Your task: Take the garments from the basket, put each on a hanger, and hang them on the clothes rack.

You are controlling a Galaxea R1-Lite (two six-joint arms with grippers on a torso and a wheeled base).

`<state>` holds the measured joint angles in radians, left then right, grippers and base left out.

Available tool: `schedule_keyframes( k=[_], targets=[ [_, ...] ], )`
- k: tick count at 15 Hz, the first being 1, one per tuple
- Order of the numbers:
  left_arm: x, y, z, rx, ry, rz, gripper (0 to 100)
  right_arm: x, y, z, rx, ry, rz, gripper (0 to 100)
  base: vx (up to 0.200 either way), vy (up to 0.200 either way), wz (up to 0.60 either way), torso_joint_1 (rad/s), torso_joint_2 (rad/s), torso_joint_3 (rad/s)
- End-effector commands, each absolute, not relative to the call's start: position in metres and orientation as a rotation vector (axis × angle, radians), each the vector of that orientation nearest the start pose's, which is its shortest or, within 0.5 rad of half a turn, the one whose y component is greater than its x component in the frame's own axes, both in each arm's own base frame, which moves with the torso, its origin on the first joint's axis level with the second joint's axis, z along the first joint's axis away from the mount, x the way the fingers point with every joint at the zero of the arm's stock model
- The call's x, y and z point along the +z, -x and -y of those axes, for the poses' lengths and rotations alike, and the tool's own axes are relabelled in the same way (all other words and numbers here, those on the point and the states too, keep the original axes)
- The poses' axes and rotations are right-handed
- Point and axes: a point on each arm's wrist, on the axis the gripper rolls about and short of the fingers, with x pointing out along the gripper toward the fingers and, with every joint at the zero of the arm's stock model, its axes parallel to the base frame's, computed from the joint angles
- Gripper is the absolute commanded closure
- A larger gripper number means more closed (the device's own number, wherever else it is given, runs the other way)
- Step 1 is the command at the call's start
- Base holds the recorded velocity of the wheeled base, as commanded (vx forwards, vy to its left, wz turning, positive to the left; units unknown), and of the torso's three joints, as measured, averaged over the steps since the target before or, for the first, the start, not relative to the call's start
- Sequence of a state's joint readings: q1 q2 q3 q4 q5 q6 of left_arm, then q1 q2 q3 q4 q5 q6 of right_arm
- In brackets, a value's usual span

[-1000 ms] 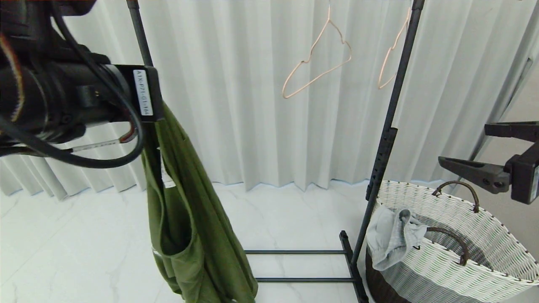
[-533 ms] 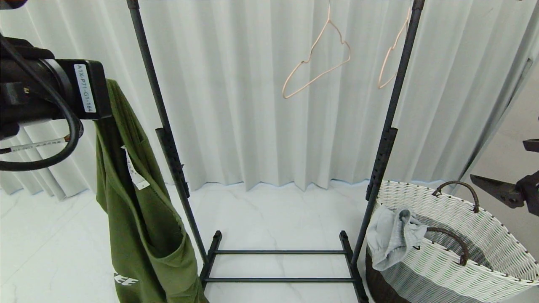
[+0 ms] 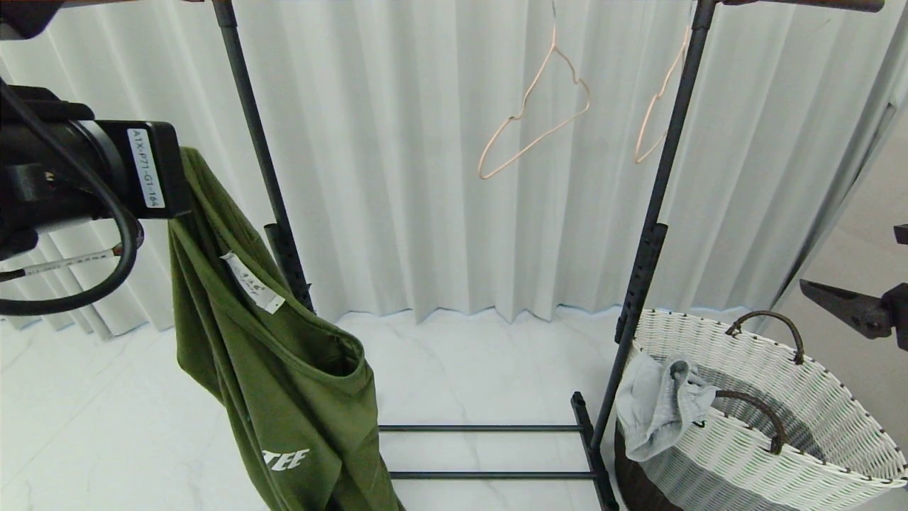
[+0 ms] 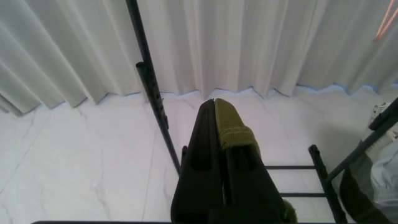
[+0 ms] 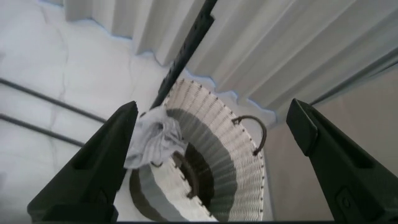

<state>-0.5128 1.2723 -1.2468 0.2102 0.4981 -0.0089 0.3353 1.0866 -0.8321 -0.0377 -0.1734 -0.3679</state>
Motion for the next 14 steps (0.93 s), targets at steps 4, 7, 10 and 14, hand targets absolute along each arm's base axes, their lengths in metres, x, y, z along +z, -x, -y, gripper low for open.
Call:
schedule_keyframes(
  k=[4, 7, 10, 14],
  targets=[
    [0.329, -0.157, 0.076, -0.015, -0.113, -0.215, 100, 0.272, -0.143, -0.046, 0.200, 0.411, -0.183, 0, 0.000, 0.000, 0.00, 0.112, -0.43, -0.286],
    [0.326, -0.149, 0.073, -0.069, -0.114, -0.214, 100, 0.272, -0.143, -0.046, 0.199, 0.399, -0.184, 0, 0.000, 0.000, 0.00, 0.227, -0.50, -0.287],
    [0.322, -0.137, 0.068, -0.150, -0.204, -0.205, 100, 0.273, -0.144, -0.046, 0.197, 0.398, -0.183, 0, 0.000, 0.000, 0.00, 0.199, -0.47, -0.277],
    [0.318, -0.135, 0.067, -0.186, -0.212, -0.213, 100, 0.273, -0.146, -0.047, 0.196, 0.399, -0.185, 0, 0.000, 0.000, 0.00, 0.209, -0.48, -0.278]
  ],
)
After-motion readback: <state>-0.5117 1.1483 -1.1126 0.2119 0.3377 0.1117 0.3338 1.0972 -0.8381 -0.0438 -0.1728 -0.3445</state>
